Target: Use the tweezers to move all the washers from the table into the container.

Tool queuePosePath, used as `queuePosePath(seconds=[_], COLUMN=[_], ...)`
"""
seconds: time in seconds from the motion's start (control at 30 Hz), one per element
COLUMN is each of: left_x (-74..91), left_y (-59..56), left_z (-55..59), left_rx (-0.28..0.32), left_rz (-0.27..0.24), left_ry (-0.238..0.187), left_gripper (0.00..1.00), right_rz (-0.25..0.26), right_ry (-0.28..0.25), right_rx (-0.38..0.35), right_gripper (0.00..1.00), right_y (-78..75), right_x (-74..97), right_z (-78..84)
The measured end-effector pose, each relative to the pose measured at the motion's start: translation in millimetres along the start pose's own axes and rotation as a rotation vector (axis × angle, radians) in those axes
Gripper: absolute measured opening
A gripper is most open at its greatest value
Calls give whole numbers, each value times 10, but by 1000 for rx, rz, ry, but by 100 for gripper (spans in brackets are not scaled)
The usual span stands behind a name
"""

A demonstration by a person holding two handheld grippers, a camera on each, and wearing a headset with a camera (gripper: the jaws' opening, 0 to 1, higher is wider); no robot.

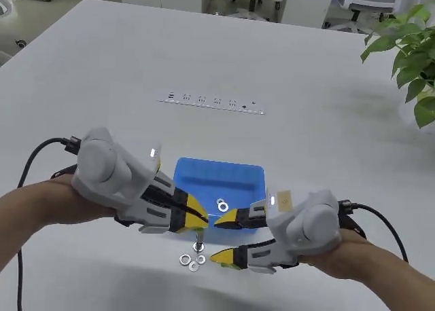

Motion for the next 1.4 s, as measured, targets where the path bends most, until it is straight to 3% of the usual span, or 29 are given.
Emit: queuePosePath(seconds=[0.67,1.4], left_x=[-4,-9], left_y=[42,85], left_z=[-7,45], left_rx=[-5,3], left_rz=[13,0], left_ry=[10,19], left_gripper=[5,5], right_rz=[-42,-35], right_ry=[4,3], right_rx=[-13,-63], right_gripper=[10,7], right_y=[-57,-61], right_x=[-210,-216], right_z=[-76,-67])
Point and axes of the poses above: the centre of the closed fingertips' face, and the gripper's own axes: x roughly backward along the fingers, y roughly to its left, z roughly out of its underside, the point moved 10 cm from there along x, roughly backward along the fingers, and after that the axes turned 6 degrees about -x, right-handed, at the moved point
